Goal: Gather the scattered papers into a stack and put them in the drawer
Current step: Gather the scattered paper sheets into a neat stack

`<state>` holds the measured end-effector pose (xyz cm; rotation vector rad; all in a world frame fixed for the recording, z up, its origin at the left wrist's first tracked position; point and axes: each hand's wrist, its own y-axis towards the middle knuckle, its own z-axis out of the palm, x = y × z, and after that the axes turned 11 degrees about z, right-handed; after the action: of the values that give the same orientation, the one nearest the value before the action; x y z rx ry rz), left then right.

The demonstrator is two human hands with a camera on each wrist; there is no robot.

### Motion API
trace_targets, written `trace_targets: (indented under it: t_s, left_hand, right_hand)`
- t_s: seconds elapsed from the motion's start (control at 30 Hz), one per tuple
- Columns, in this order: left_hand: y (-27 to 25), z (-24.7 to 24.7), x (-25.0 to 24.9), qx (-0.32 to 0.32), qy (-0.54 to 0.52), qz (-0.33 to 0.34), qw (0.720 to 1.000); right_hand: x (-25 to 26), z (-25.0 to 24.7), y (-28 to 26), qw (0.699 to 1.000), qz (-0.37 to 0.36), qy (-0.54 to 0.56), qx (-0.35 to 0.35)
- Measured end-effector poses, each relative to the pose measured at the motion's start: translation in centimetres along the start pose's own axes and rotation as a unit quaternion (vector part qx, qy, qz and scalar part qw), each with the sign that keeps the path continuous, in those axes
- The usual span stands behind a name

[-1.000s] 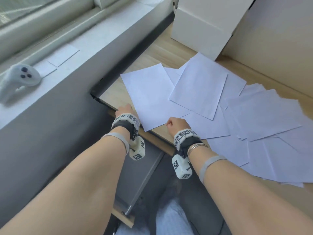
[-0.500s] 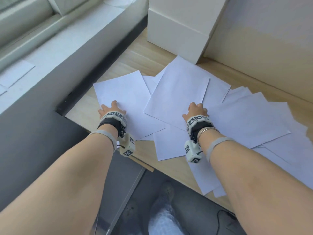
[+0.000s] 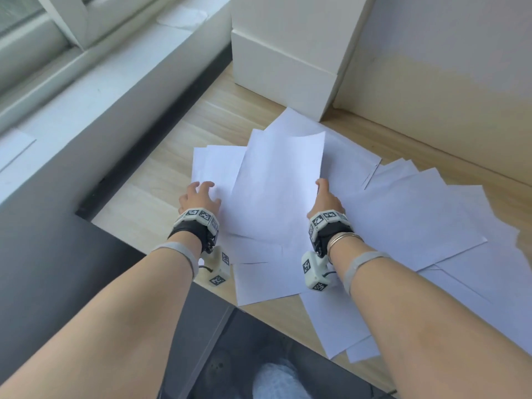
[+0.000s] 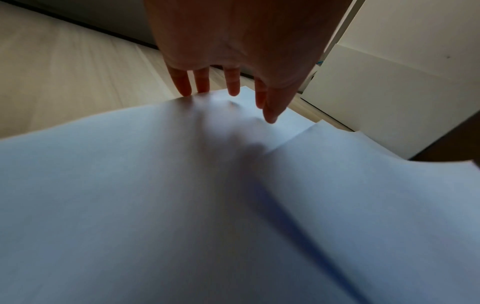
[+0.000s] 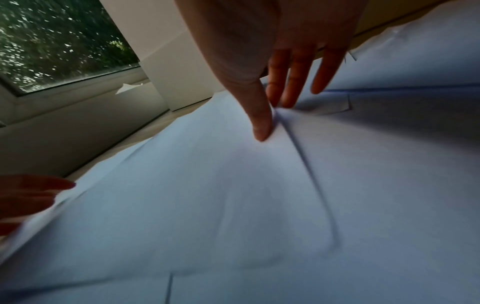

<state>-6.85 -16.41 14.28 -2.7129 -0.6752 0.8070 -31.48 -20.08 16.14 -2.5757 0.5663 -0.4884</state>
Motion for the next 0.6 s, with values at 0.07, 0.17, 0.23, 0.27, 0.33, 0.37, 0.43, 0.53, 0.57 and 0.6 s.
trace_targets:
  t_s: [0.07,0.17,0.23,0.27,0.33,0.37,0.43,0.53,0.57,0.6]
  left_hand:
    - [0.0,0.0,-0.8,-0.012,-0.022,-0.007,1.0]
    - [-0.1,-0.3,-1.9,-0.02,-0.095,-0.013,0.995]
    - [-0.1,-0.7,-2.4,0.003,-0.127,-0.032,0.991]
    - [-0.1,-0.8,-2.6,0.023,-0.134,-0.04,0.99]
    - [-0.4,-0.9,-3.0,0.051,-0.148,-0.049,0.986]
    - [-0.5,-0.8,-3.2,0.056,-0.151,-0.052,0.986]
    - [-0.8,-0.5,-3.5,0.062,-0.161,-0.058,0.983]
    - [-1.5,-0.1,-4.2,0.057,-0.199,-0.061,0.976]
    - [-1.7,0.0,-4.5,0.054,-0.214,-0.062,0.973]
    - [-1.9,0.0,-4.8,0.053,-0.228,-0.064,0.97]
  right_hand:
    - [-0.5,-0.2,-0.2,1.0,-0.008,0.022,0.011]
    - [-1.3,-0.4,-0.4,0.998,0.033,0.043,0.023]
    - [-1.8,-0.4,-0.4,0.997,0.059,0.026,0.036]
    - [-1.9,-0.4,-0.5,0.997,0.071,0.019,0.038]
    - [-1.8,-0.2,-0.7,0.995,0.093,0.032,0.028]
    - [-1.7,0.0,-0.9,0.993,0.105,0.049,0.021]
    - [-1.5,0.3,-1.2,0.988,0.121,0.094,0.015]
    - [-1.5,0.2,-1.2,0.979,0.125,0.157,0.043]
    - [-1.6,0.0,-1.1,0.976,0.129,0.164,0.058]
    - [-1.7,-0.3,-0.9,0.975,0.135,0.16,0.071]
